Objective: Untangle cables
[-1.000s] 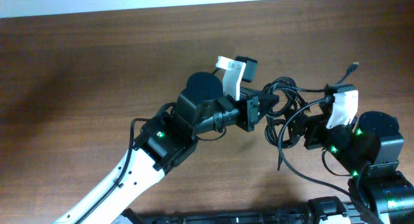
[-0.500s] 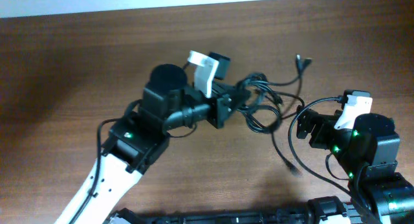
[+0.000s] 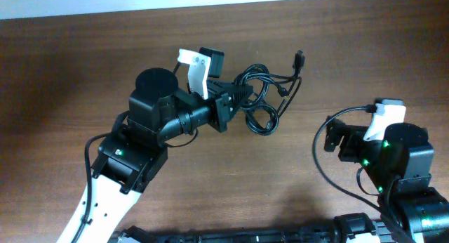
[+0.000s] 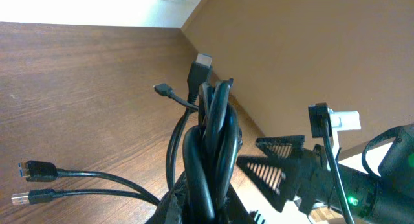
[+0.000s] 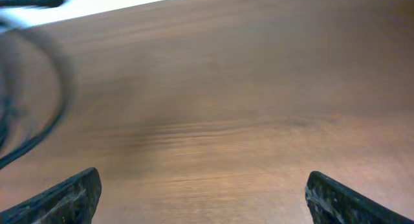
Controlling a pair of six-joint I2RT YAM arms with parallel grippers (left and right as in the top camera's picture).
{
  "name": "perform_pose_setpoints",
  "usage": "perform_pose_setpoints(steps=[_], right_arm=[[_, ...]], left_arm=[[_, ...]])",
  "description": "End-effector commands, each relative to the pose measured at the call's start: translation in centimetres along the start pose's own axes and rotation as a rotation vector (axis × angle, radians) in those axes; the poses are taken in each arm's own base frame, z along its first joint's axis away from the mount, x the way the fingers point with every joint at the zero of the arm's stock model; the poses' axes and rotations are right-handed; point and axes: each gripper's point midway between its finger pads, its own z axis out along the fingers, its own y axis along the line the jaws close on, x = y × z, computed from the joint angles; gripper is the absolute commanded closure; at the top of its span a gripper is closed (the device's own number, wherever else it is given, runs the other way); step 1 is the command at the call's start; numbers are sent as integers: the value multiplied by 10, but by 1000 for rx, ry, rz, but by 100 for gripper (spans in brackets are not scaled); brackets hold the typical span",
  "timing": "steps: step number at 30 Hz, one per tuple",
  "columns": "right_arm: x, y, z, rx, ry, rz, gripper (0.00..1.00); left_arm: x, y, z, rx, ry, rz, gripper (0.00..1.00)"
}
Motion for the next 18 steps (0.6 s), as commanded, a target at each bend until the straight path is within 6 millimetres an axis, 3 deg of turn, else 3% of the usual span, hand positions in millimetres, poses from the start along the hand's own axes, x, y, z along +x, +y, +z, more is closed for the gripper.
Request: perform_pose_setpoints(steps=[1, 4, 9, 15, 18], right_arm=[[-3, 37, -4, -217, -16, -139, 0], [-10, 42, -5, -241, -39, -90, 0], [-22, 44, -3, -250, -70, 2, 0], [-28, 43, 30, -238, -20, 53, 0], [-18, 29, 53, -150, 48, 64, 0]], left_arm=[[-20, -16, -9, 41, -68, -56, 100], [-21, -27, -10, 99, -59, -117, 100], [-23, -64, -17, 288, -23, -96, 100], [-13, -77, -22, 365, 37, -85, 100], [-14, -78, -22, 370, 36, -81, 100]])
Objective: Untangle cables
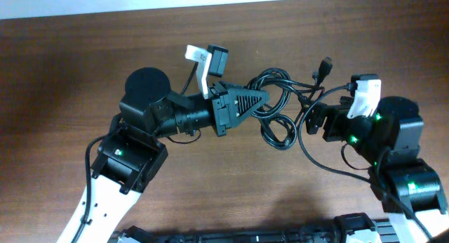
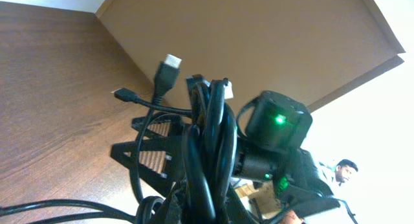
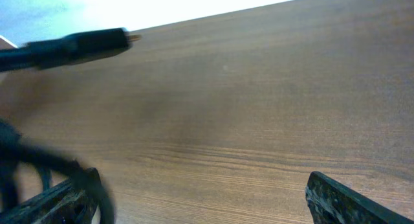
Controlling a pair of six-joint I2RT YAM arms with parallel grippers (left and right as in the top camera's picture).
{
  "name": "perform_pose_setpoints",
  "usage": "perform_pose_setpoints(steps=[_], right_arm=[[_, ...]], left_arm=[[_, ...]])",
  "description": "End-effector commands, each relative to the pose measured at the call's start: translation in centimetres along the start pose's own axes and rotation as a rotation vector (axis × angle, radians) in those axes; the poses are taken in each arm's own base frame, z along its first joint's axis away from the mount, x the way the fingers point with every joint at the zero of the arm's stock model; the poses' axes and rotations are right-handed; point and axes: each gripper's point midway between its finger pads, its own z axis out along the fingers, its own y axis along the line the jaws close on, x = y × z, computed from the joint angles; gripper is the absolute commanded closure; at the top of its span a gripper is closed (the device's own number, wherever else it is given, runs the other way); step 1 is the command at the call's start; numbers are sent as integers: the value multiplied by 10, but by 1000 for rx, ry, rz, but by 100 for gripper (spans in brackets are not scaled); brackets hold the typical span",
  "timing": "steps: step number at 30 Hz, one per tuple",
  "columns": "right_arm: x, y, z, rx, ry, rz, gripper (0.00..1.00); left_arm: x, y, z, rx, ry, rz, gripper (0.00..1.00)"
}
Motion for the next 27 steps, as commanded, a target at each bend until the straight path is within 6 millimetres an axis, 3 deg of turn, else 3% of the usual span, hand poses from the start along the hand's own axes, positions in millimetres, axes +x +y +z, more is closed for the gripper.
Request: perform_pose_setpoints(steps=[1, 4, 9, 13, 17, 21, 22, 25, 27], right_arm=[[11, -25, 14, 119, 61, 30, 0], [26, -53, 13, 275, 109, 97, 0], [29, -56, 11, 294, 119, 97, 0], [37, -74, 3, 405, 139, 119, 0], [36, -70, 2, 380, 133, 114, 1], [29, -40, -4, 212, 114, -36, 1], [27, -22, -10, 112, 97, -122, 1], [23, 8, -28, -39, 38, -250, 1], [19, 13, -38, -49, -4, -264, 1]], left_arm=[[-4, -22, -7, 64, 2, 33, 100], [-6, -20, -8, 56, -6, 38, 100], [-14, -11, -14, 29, -33, 38, 100], [-15, -11, -14, 27, -35, 38, 100], [-16, -9, -14, 14, -46, 123, 100], [-20, 7, -14, -71, -72, 195, 100], [-22, 21, -16, -144, -91, 202, 100], [-31, 58, -26, -351, -155, 167, 100], [-30, 62, -27, -374, -146, 215, 100]])
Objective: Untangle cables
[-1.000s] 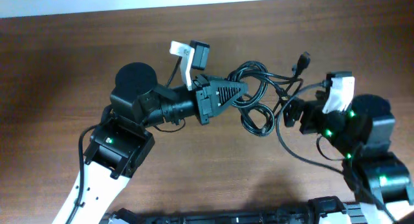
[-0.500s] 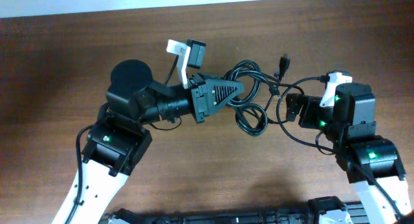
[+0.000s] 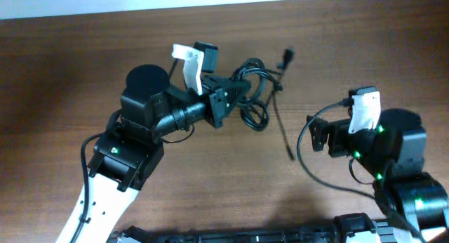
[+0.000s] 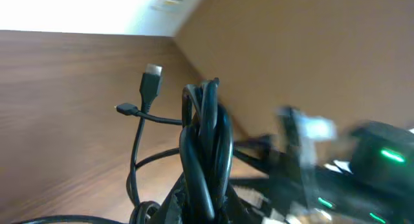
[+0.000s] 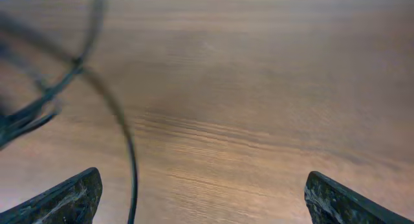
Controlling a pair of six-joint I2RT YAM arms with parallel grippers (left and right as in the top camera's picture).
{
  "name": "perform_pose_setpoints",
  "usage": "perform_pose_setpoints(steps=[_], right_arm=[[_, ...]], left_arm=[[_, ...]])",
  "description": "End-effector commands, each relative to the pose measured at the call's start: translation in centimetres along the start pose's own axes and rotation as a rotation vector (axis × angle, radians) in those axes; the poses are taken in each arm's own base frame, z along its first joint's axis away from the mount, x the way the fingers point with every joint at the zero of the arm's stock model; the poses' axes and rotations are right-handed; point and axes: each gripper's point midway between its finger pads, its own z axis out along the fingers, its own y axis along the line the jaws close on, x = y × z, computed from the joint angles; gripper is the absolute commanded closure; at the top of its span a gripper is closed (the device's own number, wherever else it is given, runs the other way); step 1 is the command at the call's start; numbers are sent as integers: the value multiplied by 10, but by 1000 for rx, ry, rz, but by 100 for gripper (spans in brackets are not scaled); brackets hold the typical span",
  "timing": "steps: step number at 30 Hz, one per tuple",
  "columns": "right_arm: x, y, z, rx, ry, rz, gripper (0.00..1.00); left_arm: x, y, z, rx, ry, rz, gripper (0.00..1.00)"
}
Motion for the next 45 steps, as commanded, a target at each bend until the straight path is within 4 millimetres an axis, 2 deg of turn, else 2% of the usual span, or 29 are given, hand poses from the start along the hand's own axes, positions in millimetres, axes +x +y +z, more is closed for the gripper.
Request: perform_pose_setpoints(steps=[1, 4, 8, 12, 18, 23, 28, 31, 33, 36, 40, 45], right_arm=[[-7, 19, -18, -90, -72, -87, 1], [-10, 35, -28, -171, -115, -154, 1], [-15, 46, -33, -229, -145, -186, 1], [-26, 50, -35, -248, -187, -171, 1], [-43, 58, -41, -295, -254, -117, 1], [-58, 59, -46, -295, -320, -142, 1], [-51, 60, -44, -304, -293, -150, 1], [-49, 70, -47, -358, -292, -187, 1], [-48, 73, -48, -376, -291, -190, 1], [-50, 74, -49, -380, -300, -194, 1], [-54, 87, -56, -457, -326, -221, 1], [-54, 94, -61, -504, -336, -236, 0]], left_arm=[[-18, 7, -9, -87, -74, 163, 100], [-8, 0, -8, -39, -23, 381, 100], [26, -31, -12, 206, 80, 698, 100], [39, -26, -13, 209, 133, 684, 100], [48, -34, -16, 264, 157, 677, 100], [71, -68, -13, 415, 173, 814, 100], [57, -81, -9, 430, 99, 850, 100], [37, -70, -2, 304, 58, 741, 100], [35, -71, -1, 302, 50, 738, 100], [35, -71, -2, 305, 53, 736, 100], [42, -77, 0, 328, 66, 737, 100], [59, -91, 16, 394, 101, 742, 100]])
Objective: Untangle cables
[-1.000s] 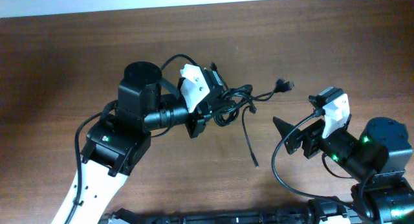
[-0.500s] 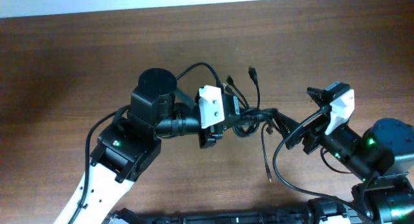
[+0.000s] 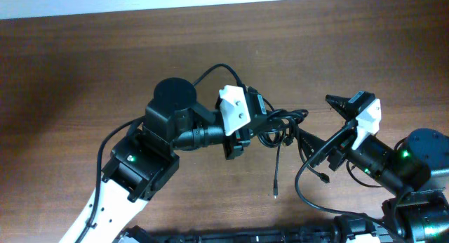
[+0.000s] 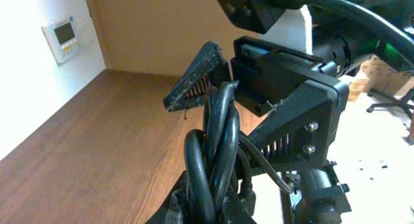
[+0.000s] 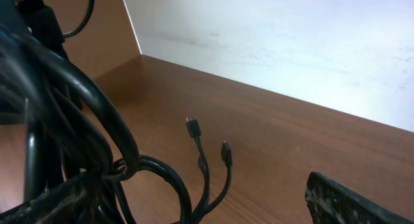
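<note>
A tangled bundle of black cables [image 3: 275, 125] hangs above the brown table, and my left gripper [image 3: 245, 134] is shut on it. In the left wrist view the thick loops [image 4: 217, 146] rise straight out of my left gripper [image 4: 213, 208]. My right gripper [image 3: 319, 130] stands open right against the bundle's right side, its fingers [image 4: 194, 81] spread wide. In the right wrist view the loops [image 5: 71, 120] crowd the left finger of my right gripper [image 5: 207, 208]. Thin plug ends [image 5: 225, 151] dangle between the fingers. One loose end [image 3: 275, 192] hangs toward the table's front.
The brown wooden table [image 3: 84, 67] runs under both arms. A pale wall [image 5: 291, 36] lies beyond its far edge. The left arm's black base joint [image 3: 174, 97] sits close behind the bundle.
My left gripper, with the bundle, now sits farther right and nearer the front, turned over. My right gripper has come from the right up against the bundle, still open.
At first my left gripper held the bundle mid-table while the right stood open far to the right. Then the right gripper was close beside the bundle. After that the two were apart, with a strand trailing out. Now they meet again.
</note>
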Controlling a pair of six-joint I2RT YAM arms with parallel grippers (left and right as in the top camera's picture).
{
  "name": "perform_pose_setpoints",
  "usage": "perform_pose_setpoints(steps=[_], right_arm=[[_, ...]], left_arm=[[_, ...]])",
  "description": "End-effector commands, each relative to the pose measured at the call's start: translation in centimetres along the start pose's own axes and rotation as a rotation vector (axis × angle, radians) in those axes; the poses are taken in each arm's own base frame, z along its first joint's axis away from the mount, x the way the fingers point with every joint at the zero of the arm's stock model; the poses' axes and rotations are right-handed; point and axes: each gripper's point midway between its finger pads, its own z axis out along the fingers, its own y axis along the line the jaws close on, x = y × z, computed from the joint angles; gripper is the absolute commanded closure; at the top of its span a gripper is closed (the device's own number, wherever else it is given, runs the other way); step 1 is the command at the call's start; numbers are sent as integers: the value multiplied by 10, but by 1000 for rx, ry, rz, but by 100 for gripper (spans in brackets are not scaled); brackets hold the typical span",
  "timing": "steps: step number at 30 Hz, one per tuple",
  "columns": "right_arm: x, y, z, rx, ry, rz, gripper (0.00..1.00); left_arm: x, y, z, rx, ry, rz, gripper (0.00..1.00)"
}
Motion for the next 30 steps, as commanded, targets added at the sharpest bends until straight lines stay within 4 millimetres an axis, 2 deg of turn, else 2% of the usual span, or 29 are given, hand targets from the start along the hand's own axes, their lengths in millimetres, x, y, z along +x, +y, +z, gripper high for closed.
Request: perform_pose_setpoints(steps=[1, 10, 23, 30], right_arm=[[-5, 18, -2, -97, -20, -14, 0], [-5, 18, -2, -98, -20, -14, 0], [-12, 34, -5, -189, -50, -40, 0], [-13, 34, -5, -190, -52, -42, 0]], left_arm=[[-5, -13, 16, 68, -12, 8, 100], [-1, -4, 20, 20, 3, 4, 100], [3, 1, 22, 0, 15, -3, 100], [-7, 3, 22, -8, -22, 28, 100]])
